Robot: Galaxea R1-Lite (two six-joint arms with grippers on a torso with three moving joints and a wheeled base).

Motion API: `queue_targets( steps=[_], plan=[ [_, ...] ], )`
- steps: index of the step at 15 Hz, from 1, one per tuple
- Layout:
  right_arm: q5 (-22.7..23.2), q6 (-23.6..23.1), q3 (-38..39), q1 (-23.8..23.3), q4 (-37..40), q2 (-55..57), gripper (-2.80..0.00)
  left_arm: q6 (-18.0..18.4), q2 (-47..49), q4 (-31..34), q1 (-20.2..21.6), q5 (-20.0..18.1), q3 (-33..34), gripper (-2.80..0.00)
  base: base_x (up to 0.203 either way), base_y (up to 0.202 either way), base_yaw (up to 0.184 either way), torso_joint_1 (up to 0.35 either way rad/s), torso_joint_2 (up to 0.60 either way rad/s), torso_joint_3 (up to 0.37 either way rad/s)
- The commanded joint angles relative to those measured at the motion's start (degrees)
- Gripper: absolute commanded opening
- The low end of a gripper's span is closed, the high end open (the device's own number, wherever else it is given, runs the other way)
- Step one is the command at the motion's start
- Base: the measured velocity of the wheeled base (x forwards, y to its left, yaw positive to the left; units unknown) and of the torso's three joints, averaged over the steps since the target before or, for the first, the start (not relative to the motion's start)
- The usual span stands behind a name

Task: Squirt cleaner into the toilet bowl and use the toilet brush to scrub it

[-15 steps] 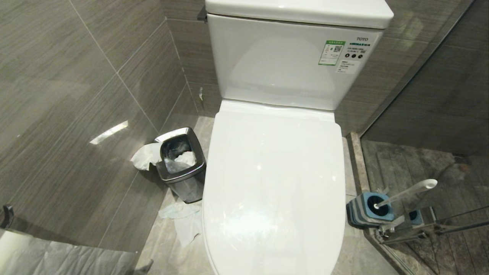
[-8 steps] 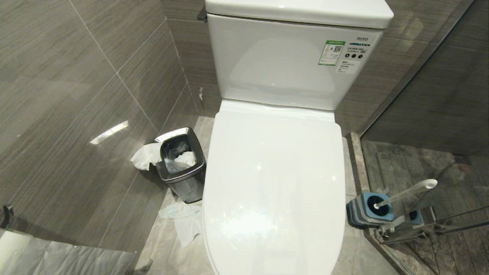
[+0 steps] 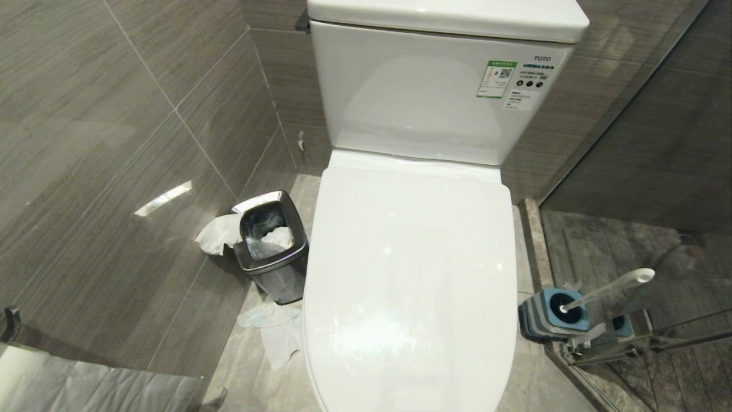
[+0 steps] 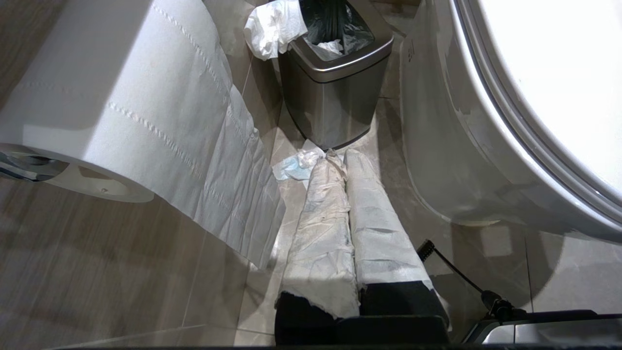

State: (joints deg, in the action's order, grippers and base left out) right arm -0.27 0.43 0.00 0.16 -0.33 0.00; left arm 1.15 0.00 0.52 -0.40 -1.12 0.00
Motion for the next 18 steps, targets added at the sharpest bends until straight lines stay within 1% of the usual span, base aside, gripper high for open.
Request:
queue_targets(
  steps=[1,14,15,18],
  plan=[
    [-0.08,0.04,0.0,0.02,-0.02,0.09,-2.8,0.0,0.09,0.0,-0.04,0.07,0.18,-2.8,0.0,0.0,0.0,0.0,0.0,0.0],
    [-0.08,0.1,0.0,0.09,0.07,0.09,-2.8,0.0,0.09,0.0,-0.04,0.07,0.18,-2.8,0.0,0.0,0.0,0.0,0.0,0.0],
    [-0.08,0.01,0.0,0.11,0.07,0.09,-2.8,1.25,0.09,0.0,-0.04,-0.08,0.18,-2.8,0.0,0.0,0.0,0.0,0.0,0.0],
    [-0.08,0.01,0.0,0.02,0.07,0.09,-2.8,7.81,0.09,0.12,-0.04,-1.79,0.18,-2.8,0.0,0.0,0.0,0.0,0.0,0.0]
  ],
)
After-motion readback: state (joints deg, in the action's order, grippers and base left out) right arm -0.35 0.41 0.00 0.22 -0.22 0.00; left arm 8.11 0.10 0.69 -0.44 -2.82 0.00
